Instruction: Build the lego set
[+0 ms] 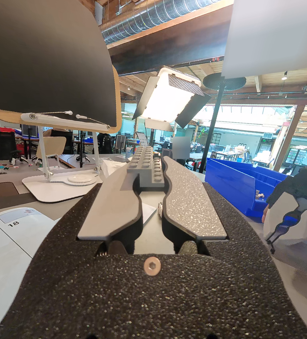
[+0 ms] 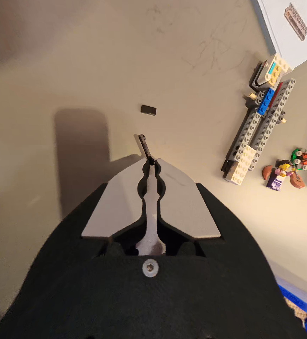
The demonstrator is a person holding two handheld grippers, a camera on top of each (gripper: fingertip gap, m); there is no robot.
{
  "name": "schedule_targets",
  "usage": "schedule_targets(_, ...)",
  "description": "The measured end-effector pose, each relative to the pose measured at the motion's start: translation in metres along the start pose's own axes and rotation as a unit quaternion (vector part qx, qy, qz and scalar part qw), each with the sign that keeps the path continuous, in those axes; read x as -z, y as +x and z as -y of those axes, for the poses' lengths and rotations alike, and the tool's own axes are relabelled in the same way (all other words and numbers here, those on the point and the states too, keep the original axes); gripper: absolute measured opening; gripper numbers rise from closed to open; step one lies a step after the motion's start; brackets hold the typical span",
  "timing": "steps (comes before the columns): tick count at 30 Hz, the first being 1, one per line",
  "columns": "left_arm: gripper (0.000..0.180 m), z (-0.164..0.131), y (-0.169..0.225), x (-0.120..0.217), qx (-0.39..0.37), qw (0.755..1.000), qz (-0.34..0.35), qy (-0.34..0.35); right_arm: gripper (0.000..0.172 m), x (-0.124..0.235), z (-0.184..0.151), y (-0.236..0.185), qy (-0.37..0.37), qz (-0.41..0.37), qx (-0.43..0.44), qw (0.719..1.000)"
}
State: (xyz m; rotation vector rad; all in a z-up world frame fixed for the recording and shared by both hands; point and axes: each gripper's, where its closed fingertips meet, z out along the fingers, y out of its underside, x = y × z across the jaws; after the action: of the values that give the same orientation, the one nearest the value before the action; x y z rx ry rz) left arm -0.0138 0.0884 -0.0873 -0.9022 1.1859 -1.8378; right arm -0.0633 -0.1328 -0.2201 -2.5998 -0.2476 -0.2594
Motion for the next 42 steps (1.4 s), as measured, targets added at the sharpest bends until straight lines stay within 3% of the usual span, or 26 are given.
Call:
schedule_targets(9,0.018,-0.001,-0.001,-0.002,0.015,1.0,-0.009,-0.002,0.012,0.004,0.004,0.006,0.011,-0.001,-0.018,1.0)
schedule_targets(14,0.018,0.001,-0.004,-0.001,0.029,1.0,-0.012,0.004,0.013,0.039,0.0,-0.003,0.029,0.044,0.007,0.999)
schedule_targets(19,0.018,0.001,-0.005,-0.001,0.037,0.999,-0.017,0.005,0.015,0.097,-0.037,0.014,0.017,0.031,0.05,0.998)
schedule_targets(25,0.018,0.001,-0.008,-0.001,0.048,0.999,-0.017,0.007,0.014,0.143,-0.108,0.056,-0.051,-0.002,0.025,0.998)
schedule_targets(32,0.017,0.001,-0.008,-0.001,0.048,0.999,-0.015,0.006,0.011,0.115,-0.175,0.07,-0.144,0.075,0.034,0.986)
schedule_targets(36,0.018,0.002,-0.009,0.0,0.049,0.999,-0.013,0.01,0.011,0.098,-0.182,0.061,-0.152,0.135,0.043,0.978)
schedule_targets(42,0.018,0.002,-0.008,0.0,0.046,0.999,-0.012,0.012,0.011,0.086,-0.19,0.063,-0.162,0.139,0.043,0.976)
